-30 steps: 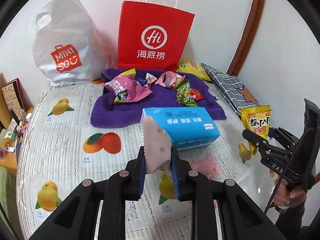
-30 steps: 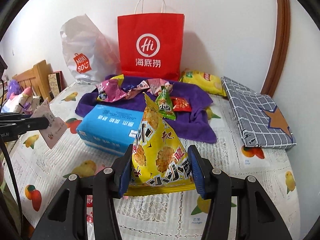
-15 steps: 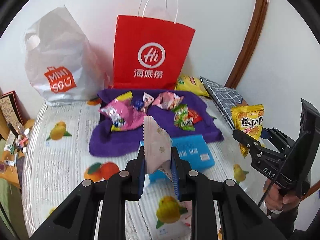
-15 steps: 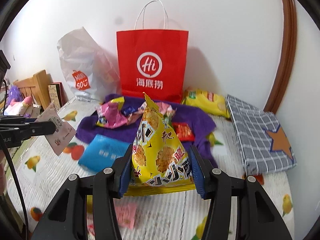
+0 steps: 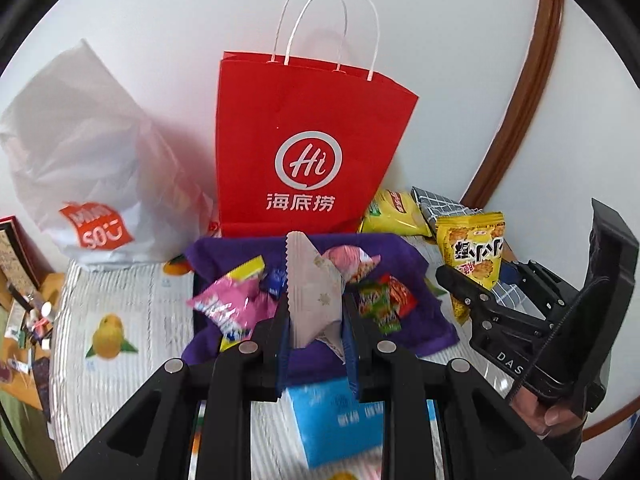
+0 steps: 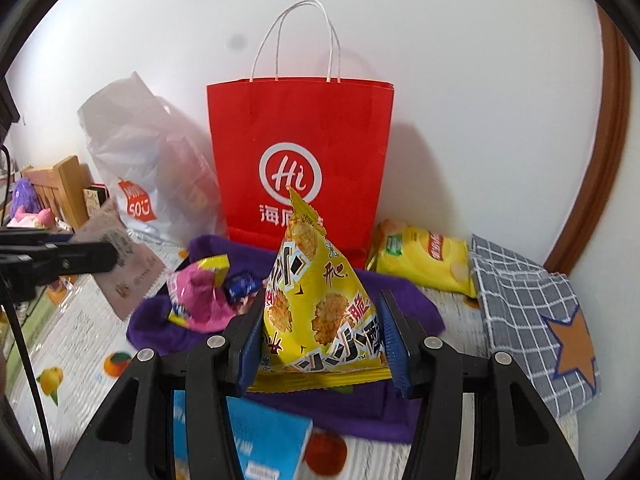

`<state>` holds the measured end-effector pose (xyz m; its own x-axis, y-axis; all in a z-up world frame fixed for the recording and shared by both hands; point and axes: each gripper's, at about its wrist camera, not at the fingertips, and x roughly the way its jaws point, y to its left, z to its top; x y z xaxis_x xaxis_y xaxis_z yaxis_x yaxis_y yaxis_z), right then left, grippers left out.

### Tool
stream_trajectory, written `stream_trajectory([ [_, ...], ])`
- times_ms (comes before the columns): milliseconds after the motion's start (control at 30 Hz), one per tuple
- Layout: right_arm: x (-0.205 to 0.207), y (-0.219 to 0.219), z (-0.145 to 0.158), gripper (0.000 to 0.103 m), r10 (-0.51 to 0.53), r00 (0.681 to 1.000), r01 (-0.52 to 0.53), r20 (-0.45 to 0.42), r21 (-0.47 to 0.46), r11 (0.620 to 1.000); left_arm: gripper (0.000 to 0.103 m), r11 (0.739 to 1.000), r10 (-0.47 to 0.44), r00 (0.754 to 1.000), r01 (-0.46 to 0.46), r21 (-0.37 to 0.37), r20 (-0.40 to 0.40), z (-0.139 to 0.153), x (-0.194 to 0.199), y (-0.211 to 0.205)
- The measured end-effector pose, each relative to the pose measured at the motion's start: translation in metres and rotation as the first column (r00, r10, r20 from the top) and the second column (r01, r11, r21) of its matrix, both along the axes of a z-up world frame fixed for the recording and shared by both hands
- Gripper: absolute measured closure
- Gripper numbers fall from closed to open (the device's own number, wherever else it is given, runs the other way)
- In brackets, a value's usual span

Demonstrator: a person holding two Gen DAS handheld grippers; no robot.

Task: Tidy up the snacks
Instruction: 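Carry the yellow bag and pink packet over the purple towel with both tools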

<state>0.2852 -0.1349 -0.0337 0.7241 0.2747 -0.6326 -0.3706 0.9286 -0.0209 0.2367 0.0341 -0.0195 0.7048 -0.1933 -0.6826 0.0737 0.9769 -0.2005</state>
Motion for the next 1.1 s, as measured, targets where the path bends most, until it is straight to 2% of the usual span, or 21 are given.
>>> stream_trajectory([
  [167,0.026,0.006,-0.002,0.051,-0.004,1.000,0.004,-0.001,0.015,1.000,0.081,0.999,0.018,1.000,-0.019,-0.048,-0.021,-0.002,0.037,0.007],
  [300,0.045,0.009,-0.008,0.051,-0.014,1.000,0.015,-0.018,0.032,0.999,0.081,0.997,0.010,1.000,-0.010,-0.074,-0.003,0.000,0.056,0.009],
  [400,0.054,0.010,-0.020,0.051,-0.014,1.000,0.015,-0.023,0.025,1.000,0.081,0.999,0.017,1.000,-0.017,-0.029,0.014,-0.008,0.061,0.008],
  [500,0.062,0.011,-0.035,0.051,-0.012,0.998,0.011,-0.055,-0.018,1.000,0.081,0.999,0.032,0.999,-0.032,0.006,-0.036,-0.025,0.072,0.009],
  [600,0.070,0.008,-0.044,0.051,-0.027,0.998,0.024,-0.065,-0.040,0.999,0.081,0.999,0.021,0.998,-0.022,-0.028,-0.061,-0.032,0.077,0.015],
  [1100,0.081,0.002,-0.062,0.051,-0.036,0.993,0.030,-0.115,-0.055,0.998,0.081,0.998,0.060,0.993,-0.063,-0.023,-0.100,-0.040,0.086,0.028],
])
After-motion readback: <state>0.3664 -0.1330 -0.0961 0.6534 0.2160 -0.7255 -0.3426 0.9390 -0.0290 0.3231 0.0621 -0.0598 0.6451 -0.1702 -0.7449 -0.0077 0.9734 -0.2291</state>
